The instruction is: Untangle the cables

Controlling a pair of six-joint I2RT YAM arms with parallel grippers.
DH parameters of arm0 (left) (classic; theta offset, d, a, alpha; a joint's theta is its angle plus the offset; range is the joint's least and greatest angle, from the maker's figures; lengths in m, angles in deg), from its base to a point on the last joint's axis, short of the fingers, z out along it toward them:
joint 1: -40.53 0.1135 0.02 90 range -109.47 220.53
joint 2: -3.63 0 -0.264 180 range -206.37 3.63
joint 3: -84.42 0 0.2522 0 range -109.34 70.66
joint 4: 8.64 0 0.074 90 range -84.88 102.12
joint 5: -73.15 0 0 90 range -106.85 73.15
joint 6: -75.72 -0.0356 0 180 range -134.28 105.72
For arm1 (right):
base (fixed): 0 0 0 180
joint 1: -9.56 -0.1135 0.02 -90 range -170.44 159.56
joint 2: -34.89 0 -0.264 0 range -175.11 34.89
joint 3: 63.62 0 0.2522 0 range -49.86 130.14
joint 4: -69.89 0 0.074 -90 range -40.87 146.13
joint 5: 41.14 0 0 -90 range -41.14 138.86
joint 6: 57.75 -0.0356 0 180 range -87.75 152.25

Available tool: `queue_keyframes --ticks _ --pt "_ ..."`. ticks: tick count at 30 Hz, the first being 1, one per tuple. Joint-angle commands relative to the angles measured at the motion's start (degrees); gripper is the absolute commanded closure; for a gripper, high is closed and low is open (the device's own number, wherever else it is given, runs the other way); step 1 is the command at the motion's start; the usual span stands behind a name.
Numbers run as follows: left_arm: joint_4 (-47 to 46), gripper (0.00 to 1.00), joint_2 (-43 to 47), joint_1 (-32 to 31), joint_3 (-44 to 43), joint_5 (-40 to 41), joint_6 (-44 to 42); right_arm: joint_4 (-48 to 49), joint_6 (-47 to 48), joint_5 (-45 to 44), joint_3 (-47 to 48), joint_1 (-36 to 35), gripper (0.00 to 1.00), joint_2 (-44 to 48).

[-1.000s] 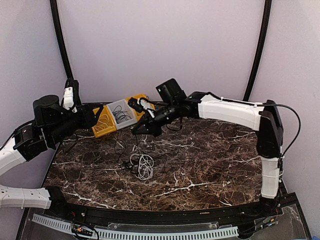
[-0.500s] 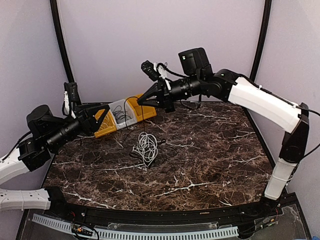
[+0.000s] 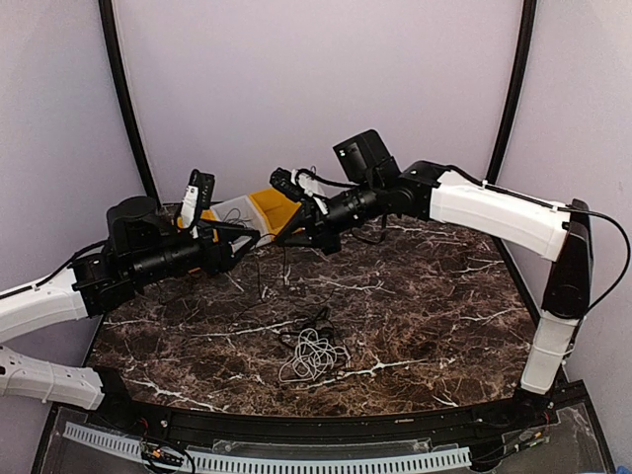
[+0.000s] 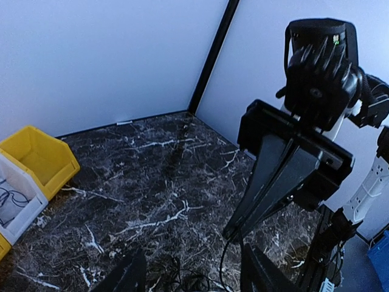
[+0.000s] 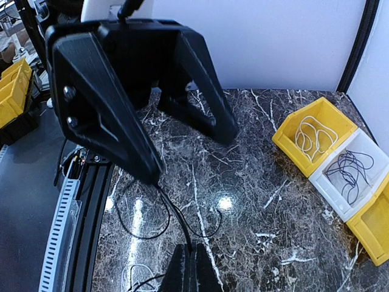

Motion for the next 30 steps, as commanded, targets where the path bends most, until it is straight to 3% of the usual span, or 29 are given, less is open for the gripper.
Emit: queue_keyframes --ticks 1,8,17,30 --pt "2.4 0.47 -3.7 -0.2 -4.1 -8.2 0.8 1.3 0.2 -0.4 -0.7 0.2 1.0 -0.3" --pt "3.9 0.67 -6.0 -0.2 -5.4 -8.3 1.3 2.1 0.1 -1.6 -1.8 0.2 1.0 0.0" --pt "3.3 0.56 -4.9 -0.2 -2.7 -11.5 2.0 3.9 -0.5 -5.1 -2.3 1.4 1.0 2.1" --pt "-5.8 0.65 -9.4 -2.5 -0.6 -10.1 5.4 5.5 -1.2 -5.8 -3.9 1.7 1.0 4.0"
